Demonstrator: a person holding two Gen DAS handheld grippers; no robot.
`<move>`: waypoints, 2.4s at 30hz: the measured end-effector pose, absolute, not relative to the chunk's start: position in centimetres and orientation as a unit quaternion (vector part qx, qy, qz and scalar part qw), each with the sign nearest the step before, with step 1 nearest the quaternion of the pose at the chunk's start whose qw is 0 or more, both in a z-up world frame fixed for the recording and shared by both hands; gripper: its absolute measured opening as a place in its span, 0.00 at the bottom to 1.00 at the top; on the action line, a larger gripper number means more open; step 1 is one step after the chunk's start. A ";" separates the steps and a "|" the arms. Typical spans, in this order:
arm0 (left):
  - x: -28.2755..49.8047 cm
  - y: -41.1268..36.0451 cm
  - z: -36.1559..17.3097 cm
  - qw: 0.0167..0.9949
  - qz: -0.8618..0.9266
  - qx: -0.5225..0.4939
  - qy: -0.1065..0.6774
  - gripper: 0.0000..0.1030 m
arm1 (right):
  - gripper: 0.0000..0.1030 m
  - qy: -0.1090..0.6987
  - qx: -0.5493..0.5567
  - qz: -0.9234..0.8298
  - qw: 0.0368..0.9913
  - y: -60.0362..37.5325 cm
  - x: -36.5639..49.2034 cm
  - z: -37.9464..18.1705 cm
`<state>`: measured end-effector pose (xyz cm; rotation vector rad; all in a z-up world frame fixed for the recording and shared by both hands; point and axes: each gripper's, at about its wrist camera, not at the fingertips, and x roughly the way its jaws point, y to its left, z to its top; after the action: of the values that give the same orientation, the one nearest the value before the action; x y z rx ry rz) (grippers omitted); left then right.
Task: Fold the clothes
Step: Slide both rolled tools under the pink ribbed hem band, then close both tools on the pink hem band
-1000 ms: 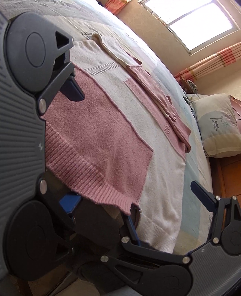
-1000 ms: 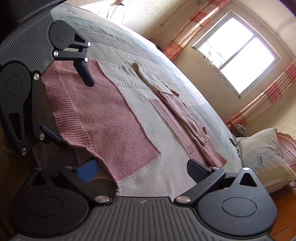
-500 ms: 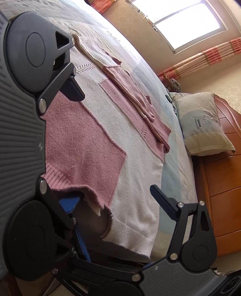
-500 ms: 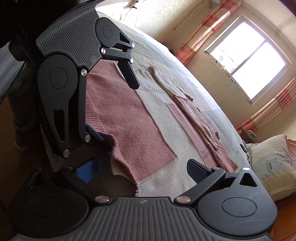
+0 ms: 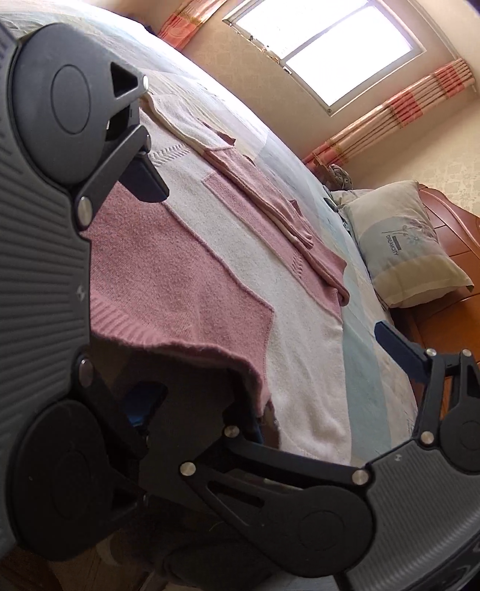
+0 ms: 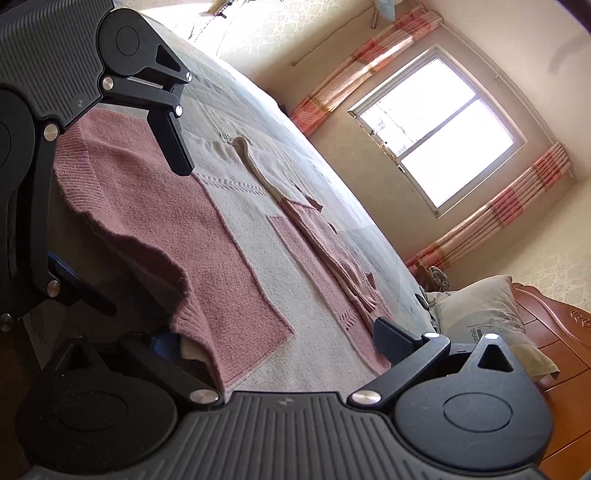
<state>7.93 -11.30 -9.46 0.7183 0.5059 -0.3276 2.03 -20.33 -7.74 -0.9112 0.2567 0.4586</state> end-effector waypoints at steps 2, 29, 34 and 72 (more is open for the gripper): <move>7.8 -11.5 -9.8 0.885 -0.131 0.383 0.231 0.99 | 1.00 0.122 -0.430 0.218 0.868 -20.6 2.0 -7.6; 8.4 -9.7 -7.8 0.900 -0.071 0.382 0.197 1.00 | 1.00 0.180 -0.491 0.073 0.849 -19.4 2.8 -11.4; 8.1 -8.7 -7.7 0.904 -0.073 0.371 0.199 1.00 | 1.00 0.193 -0.493 0.047 0.847 -19.1 3.2 -11.5; 6.6 -7.3 -12.6 0.793 0.004 0.576 0.199 1.00 | 1.00 0.142 -0.583 0.071 0.797 -23.6 2.1 -13.6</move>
<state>6.56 -7.27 -12.56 1.2376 0.4270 0.0091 2.12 -23.64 -13.59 -1.2511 0.3042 0.1516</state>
